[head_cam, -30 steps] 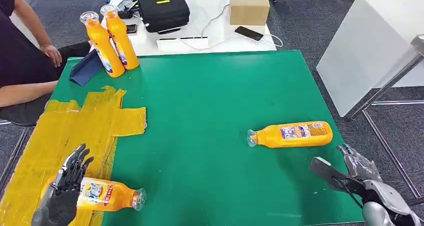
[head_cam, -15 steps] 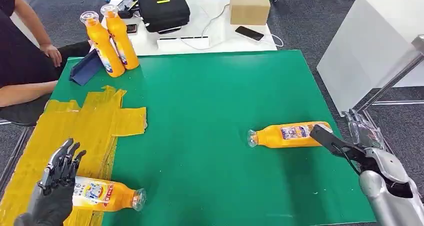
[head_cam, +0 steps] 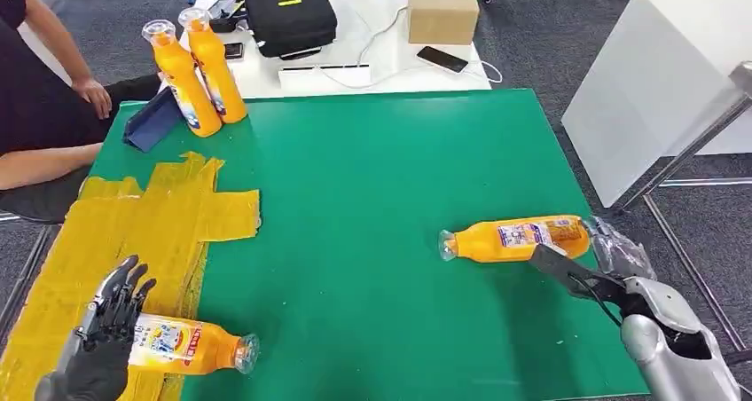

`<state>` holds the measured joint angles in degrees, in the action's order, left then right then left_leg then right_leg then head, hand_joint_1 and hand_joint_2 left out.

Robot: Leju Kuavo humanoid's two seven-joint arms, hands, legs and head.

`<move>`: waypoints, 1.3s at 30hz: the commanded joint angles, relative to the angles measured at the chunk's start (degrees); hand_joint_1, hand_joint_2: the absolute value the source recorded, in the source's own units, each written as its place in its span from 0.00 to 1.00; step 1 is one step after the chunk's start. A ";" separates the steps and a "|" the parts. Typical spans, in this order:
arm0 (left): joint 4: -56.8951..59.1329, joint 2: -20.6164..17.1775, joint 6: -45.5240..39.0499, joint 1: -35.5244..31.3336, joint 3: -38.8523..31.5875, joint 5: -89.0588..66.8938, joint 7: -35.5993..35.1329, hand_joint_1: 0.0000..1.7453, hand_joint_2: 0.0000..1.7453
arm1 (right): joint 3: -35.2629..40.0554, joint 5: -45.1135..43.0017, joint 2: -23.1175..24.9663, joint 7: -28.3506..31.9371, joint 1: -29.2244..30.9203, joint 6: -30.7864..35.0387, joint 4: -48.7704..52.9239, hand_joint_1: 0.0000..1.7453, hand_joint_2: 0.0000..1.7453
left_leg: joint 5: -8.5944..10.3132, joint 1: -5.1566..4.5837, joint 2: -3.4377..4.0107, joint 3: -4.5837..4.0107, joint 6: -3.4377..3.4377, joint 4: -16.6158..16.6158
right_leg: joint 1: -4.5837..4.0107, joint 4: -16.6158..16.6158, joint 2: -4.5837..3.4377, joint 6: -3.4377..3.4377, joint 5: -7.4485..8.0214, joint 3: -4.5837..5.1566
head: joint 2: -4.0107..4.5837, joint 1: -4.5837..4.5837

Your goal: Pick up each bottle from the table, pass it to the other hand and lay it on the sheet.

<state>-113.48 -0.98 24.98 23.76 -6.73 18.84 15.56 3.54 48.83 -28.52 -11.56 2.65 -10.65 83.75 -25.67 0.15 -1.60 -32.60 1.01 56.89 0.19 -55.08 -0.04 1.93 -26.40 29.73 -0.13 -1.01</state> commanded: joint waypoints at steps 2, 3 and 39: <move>3.61 1.44 1.20 -2.38 -0.73 0.10 -1.11 0.00 0.00 | 9.48 2.90 4.61 0.59 10.21 1.22 -14.66 0.00 1.00 | -0.01 0.04 0.33 0.23 -0.04 -0.11 | -0.05 0.15 -0.24 -0.03 0.08 -0.16 | 0.00 -0.02; 3.61 1.44 1.20 -2.38 -0.73 0.10 -1.11 0.00 0.00 | 9.48 2.90 4.61 0.59 10.21 1.22 -14.66 0.00 1.00 | -0.02 0.07 0.42 0.32 -0.06 -0.15 | -0.08 0.21 -0.29 -0.04 0.10 -0.24 | 0.00 0.00; 1.66 1.55 1.08 -2.61 0.42 2.90 -1.95 0.00 0.00 | 23.54 9.29 12.82 2.03 20.29 2.32 -29.83 0.00 1.00 | -0.01 0.09 0.28 0.37 -0.05 -0.07 | -0.11 0.13 -0.12 -0.02 0.04 -0.31 | 0.00 -0.02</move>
<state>-113.42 0.77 25.99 22.59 -7.50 20.68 13.99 21.51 56.98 -20.17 -10.29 19.39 -8.37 64.10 -25.65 0.19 -1.51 -32.36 0.99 56.89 0.15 -55.09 -0.07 1.93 -26.39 29.57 -0.13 -1.03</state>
